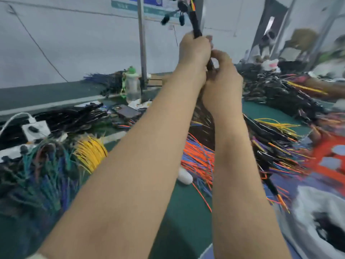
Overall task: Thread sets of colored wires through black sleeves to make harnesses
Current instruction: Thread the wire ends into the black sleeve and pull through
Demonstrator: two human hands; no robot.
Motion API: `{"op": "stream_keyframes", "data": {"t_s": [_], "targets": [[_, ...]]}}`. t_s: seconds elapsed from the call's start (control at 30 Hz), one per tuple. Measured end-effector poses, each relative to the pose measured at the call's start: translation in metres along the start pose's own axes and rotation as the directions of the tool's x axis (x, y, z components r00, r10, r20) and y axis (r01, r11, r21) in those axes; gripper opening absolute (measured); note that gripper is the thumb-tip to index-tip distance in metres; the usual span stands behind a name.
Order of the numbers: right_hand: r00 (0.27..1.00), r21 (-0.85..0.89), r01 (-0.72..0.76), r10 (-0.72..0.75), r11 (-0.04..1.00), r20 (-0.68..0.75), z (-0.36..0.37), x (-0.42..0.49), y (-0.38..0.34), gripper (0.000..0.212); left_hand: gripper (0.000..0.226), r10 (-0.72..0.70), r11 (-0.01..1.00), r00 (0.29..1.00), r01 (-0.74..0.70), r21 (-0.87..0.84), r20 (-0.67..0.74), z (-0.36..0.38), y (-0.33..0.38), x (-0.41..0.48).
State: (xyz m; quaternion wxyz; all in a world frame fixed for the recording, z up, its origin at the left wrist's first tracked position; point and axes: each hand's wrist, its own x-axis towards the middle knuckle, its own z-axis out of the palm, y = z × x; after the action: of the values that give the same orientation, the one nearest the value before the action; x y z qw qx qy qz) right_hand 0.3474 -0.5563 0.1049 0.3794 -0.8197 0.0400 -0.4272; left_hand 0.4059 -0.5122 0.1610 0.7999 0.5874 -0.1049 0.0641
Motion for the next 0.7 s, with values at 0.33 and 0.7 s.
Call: {"op": "stream_keyframes", "data": {"t_s": [0.33,0.7], "targets": [[0.918,-0.392,-0.395,0.339,0.831,-0.207,0.047,-0.004,0.158,0.053,0.037,-0.499,0.849,0.845,0.434,0.301,0.19,0.015,-0.141,-0.007],[0.992,0.127,-0.118,0.111,0.985,0.058,0.1,-0.03,0.034,0.03,0.03,-0.091,0.974,0.993,0.104,0.203,-0.073,-0.089,-0.081,-0.016]]}}
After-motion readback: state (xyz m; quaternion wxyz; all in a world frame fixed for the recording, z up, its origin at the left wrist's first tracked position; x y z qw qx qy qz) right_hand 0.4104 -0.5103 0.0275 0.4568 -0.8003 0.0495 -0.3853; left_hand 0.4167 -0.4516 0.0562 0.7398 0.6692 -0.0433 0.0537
